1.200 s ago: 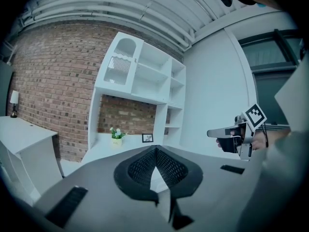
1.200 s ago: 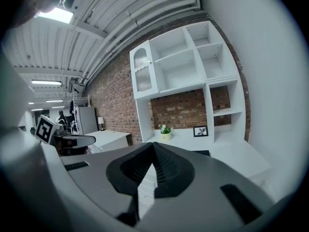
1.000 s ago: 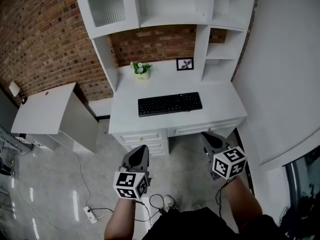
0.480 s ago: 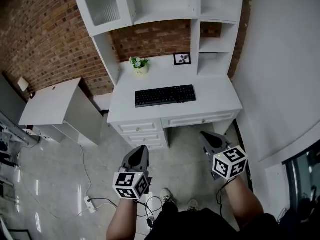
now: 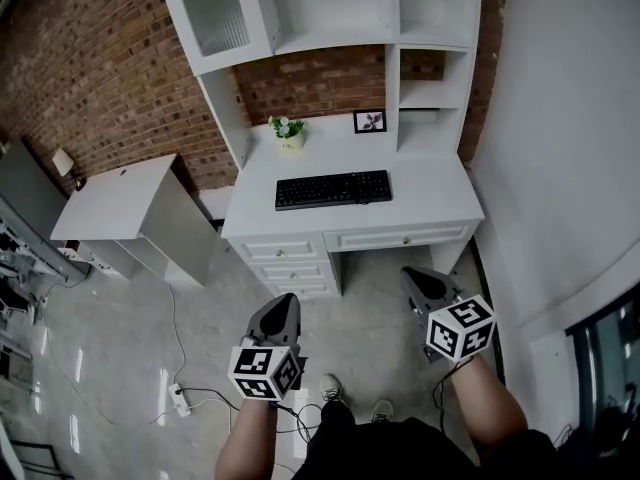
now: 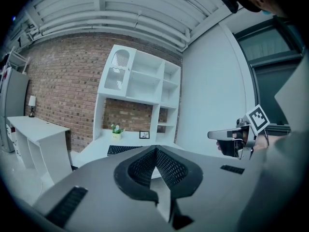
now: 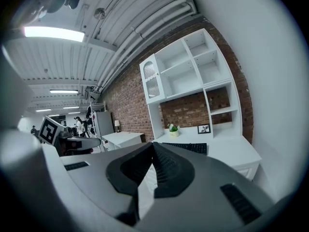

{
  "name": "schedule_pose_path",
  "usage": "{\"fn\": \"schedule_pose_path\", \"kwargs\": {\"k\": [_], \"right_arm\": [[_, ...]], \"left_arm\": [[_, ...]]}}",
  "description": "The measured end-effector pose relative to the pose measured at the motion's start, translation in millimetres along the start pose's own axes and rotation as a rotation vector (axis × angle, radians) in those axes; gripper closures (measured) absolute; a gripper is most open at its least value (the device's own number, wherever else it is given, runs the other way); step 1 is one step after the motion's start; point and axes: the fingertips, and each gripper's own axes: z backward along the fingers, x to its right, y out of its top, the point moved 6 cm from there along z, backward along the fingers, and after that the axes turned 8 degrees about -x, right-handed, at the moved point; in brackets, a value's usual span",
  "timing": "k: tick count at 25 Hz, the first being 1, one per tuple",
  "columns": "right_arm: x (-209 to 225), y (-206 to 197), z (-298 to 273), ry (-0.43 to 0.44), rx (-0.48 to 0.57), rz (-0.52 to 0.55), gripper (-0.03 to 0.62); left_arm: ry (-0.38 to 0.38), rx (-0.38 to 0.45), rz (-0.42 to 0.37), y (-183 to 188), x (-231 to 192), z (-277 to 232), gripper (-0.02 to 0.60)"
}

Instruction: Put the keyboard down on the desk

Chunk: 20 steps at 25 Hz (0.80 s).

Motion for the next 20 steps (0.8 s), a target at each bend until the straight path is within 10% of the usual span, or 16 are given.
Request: {"fn": "schedule_pose_path", "kwargs": {"k": [20], "right_arm": [[3,-4,24,0.027,0.026,0.016,0.577]], "left_arm": [[0.024,0.028,-0.015,-10,24,12,0.565]]}}
